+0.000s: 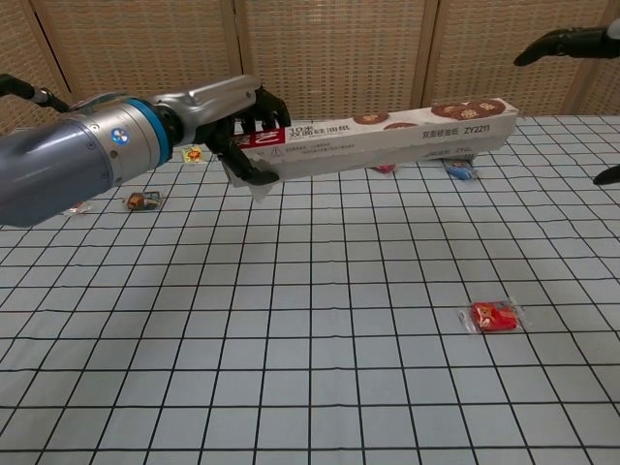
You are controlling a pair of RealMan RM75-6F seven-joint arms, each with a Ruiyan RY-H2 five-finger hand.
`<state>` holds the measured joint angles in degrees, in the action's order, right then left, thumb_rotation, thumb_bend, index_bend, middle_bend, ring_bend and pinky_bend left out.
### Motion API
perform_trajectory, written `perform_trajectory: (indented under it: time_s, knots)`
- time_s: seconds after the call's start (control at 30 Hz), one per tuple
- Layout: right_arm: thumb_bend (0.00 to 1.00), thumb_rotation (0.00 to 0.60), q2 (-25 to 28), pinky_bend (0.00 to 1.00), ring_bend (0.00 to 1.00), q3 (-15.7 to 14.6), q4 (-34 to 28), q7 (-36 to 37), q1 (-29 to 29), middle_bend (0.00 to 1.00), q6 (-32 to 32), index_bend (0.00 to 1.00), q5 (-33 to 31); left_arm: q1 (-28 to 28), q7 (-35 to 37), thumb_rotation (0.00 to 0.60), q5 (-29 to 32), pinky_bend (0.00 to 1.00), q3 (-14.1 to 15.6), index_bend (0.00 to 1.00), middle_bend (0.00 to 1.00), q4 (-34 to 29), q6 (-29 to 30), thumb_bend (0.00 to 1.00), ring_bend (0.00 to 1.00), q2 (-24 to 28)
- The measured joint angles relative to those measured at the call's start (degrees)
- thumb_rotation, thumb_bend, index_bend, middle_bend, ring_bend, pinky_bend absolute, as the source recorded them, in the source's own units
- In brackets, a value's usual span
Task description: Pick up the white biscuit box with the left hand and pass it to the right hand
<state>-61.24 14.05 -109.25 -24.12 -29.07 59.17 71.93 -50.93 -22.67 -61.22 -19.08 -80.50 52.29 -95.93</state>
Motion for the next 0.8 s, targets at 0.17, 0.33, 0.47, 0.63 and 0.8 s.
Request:
perform_trajectory:
  time_s: [0.17, 0.33, 0.47, 0.63, 0.8]
  knots:
    - [0.0, 0.6, -3.2, 0.0, 0.0, 1.1, 1.0, -3.8, -4.9, 0.0, -2.8, 0.0, -6.8, -2.0, -1.1, 0.6, 1.4, 0.62, -0.4, 0.75, 0.58, 0.7, 0.4, 0.45, 0.54, -2.6]
    - [0.0, 0.6, -6.8, 0.0, 0.0, 1.2, 1.8, -6.9, -8.3, 0.0, -4.2, 0.0, -12.4, -3.6, -1.2, 0.6, 1.6, 0.62, -0.5, 0.75, 0.58, 2.3, 1.0, 0.45, 0.54, -4.7]
    - [0.0, 0.6, -9.5, 0.0, 0.0, 1.1, 2.6, -9.2, -10.8, 0.0, -3.9, 0.0, -15.2, -4.3, -0.5, 0.6, 1.4, 0.62, -0.3, 0.75, 0.58, 2.5, 1.3, 0.45, 0.54, -5.8]
    - [0.0, 0.6, -12.5, 0.0, 0.0, 1.1, 4.6, -12.0, -13.7, 0.0, -2.9, 0.0, -18.0, -4.6, 0.2, 0.6, 1.3, 0.62, 0.1, 0.75, 0.58, 1.3, 1.8, 0.45, 0.54, -6.4]
    - [0.0, 0.6, -14.0, 0.0, 0.0, 0.9, 5.9, -15.6, -16.1, 0.0, -1.7, 0.0, -21.7, -4.4, 1.3, 0.6, 0.2, 0.62, 0.5, 0.75, 0.58, -0.3, 2.8, 0.45, 0.54, -6.4]
